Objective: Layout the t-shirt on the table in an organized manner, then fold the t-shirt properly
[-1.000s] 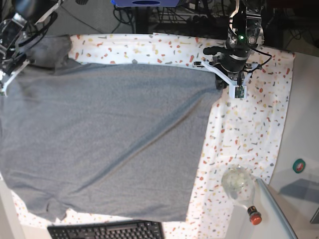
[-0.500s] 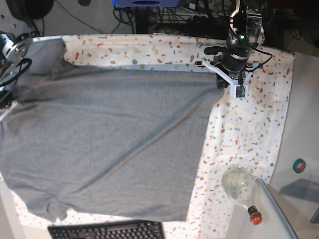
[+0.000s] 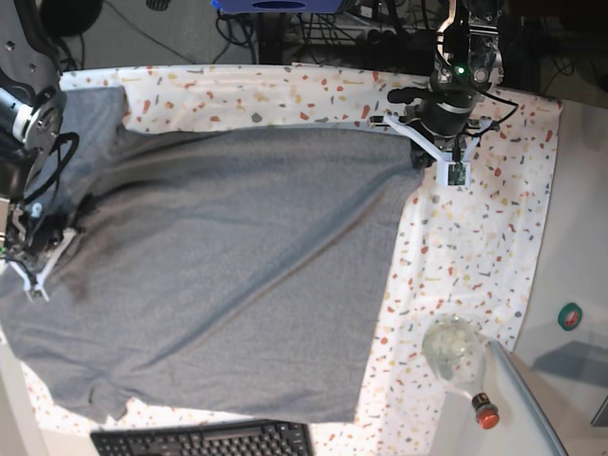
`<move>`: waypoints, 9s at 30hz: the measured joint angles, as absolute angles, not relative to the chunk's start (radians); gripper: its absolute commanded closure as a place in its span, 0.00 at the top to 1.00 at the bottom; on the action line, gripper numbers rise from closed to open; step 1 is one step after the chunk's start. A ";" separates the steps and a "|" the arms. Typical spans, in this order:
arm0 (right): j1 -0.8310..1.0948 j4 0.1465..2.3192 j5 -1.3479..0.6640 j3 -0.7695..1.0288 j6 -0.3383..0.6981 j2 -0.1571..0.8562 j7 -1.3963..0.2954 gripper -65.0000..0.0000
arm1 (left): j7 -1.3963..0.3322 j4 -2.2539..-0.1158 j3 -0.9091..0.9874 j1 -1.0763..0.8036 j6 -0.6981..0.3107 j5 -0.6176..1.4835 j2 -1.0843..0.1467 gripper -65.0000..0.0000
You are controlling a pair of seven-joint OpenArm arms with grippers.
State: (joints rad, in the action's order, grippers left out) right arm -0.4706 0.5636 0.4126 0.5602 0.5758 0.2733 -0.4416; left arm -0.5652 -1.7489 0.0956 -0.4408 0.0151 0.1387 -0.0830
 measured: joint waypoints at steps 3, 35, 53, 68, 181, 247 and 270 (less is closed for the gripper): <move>-0.490 0.553 0.416 0.545 0.576 0.260 -0.446 0.00 | -0.565 -1.749 0.096 -0.441 0.015 0.139 -0.083 0.00; -0.159 1.082 0.108 0.797 0.694 0.263 -0.815 0.82 | -0.567 -1.749 0.097 -0.436 0.015 0.139 -0.085 0.00; -0.129 0.904 0.102 0.720 0.672 0.288 -0.649 0.64 | -0.568 -1.747 0.097 -0.437 0.018 0.139 -0.085 0.00; -0.043 1.048 0.085 0.638 0.685 0.222 -0.642 0.14 | -0.568 -1.747 0.097 -0.438 0.018 0.139 -0.086 0.00; -0.436 0.847 0.476 0.618 0.700 0.216 -0.700 0.00 | -0.809 -1.536 0.091 -0.021 0.109 0.150 -0.025 0.00; -0.097 1.304 0.344 0.789 0.701 0.040 -0.730 0.00 | -0.471 -1.745 0.544 -0.469 -0.186 0.420 -0.031 0.24; -0.495 0.982 0.416 0.609 0.698 0.135 -0.784 0.42 | -0.474 -1.648 0.392 -0.502 -0.188 0.425 -0.073 0.00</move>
State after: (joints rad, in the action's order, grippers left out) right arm -0.4946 0.9817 0.4156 0.6086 0.6979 0.1352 -0.7837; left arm -0.4744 -1.6478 0.3920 -0.5022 -0.1883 0.4252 -0.0727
